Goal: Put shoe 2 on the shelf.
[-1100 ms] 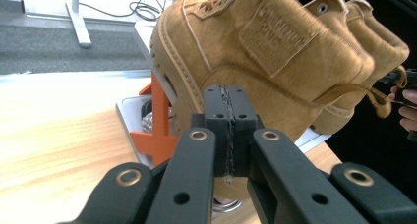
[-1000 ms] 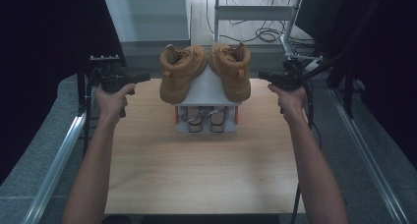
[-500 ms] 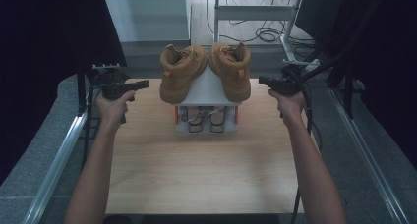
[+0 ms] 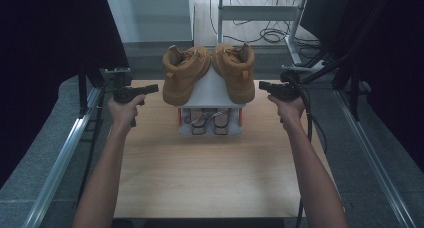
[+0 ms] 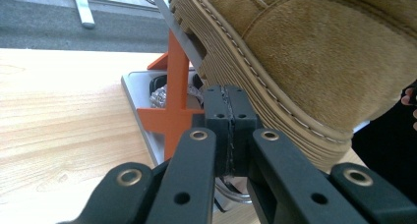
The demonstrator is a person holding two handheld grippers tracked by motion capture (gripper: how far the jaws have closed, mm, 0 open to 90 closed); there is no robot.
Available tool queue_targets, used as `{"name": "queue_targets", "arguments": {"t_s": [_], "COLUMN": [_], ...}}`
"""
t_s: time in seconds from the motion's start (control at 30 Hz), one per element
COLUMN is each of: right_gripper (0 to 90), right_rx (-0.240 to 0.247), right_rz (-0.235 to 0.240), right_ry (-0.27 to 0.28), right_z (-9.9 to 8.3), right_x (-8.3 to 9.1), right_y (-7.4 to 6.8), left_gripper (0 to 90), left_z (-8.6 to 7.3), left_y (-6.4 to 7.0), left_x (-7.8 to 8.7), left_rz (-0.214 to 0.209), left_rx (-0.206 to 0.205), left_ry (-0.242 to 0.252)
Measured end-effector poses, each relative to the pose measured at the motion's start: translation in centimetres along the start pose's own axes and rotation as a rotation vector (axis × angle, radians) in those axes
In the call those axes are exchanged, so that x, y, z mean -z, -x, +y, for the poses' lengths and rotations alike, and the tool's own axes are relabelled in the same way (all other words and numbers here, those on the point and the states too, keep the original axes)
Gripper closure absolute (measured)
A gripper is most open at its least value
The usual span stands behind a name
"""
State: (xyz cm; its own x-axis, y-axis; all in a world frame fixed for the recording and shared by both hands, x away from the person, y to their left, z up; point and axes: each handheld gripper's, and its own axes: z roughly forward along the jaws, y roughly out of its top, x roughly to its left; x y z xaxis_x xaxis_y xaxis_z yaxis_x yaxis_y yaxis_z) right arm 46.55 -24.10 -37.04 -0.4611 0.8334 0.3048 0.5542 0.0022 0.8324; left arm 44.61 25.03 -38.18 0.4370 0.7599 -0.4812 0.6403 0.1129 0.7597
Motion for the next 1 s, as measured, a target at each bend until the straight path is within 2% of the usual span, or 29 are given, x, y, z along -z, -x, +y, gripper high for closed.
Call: {"name": "queue_targets", "arguments": {"t_s": [0.17,0.33,0.43,0.63,0.77,0.83,1.0], "right_gripper": [89.5,89.6,89.6,89.6,89.7,89.8,89.8], "right_rx": [-0.017,-0.017,-0.024,-0.051,-0.056,-0.057,-0.058], "right_rz": [0.005,0.005,0.002,-0.023,-0.026,-0.026,-0.023], "right_ry": [0.011,0.022,0.029,0.008,0.018,0.018,0.016], "right_z": [-0.2,-0.3,-0.4,-0.9,-1.2,-1.2,-1.2], "right_x": [-0.5,-1.0,-1.1,-1.2,-1.4,-1.4,-1.4], "right_y": [-0.2,-0.6,-0.7,-0.7,-0.8,-0.8,-1.1], "left_gripper": [90.0,90.0,90.0,90.0,90.0,90.0,90.0], "left_z": [0.0,0.1,0.2,0.1,0.1,0.1,0.0], "left_y": [-0.1,0.3,0.3,0.5,0.7,0.8,1.0], "left_x": [-0.8,-1.4,-1.4,-1.4,-1.5,-1.6,-1.7], "left_rz": [-0.013,-0.009,-0.003,0.004,0.011,-0.005,0.004], "left_rx": [0.021,0.019,0.016,0.016,0.017,0.020,0.021], "left_ry": [0.009,0.013,0.014,0.019,0.020,0.015,0.021]}}
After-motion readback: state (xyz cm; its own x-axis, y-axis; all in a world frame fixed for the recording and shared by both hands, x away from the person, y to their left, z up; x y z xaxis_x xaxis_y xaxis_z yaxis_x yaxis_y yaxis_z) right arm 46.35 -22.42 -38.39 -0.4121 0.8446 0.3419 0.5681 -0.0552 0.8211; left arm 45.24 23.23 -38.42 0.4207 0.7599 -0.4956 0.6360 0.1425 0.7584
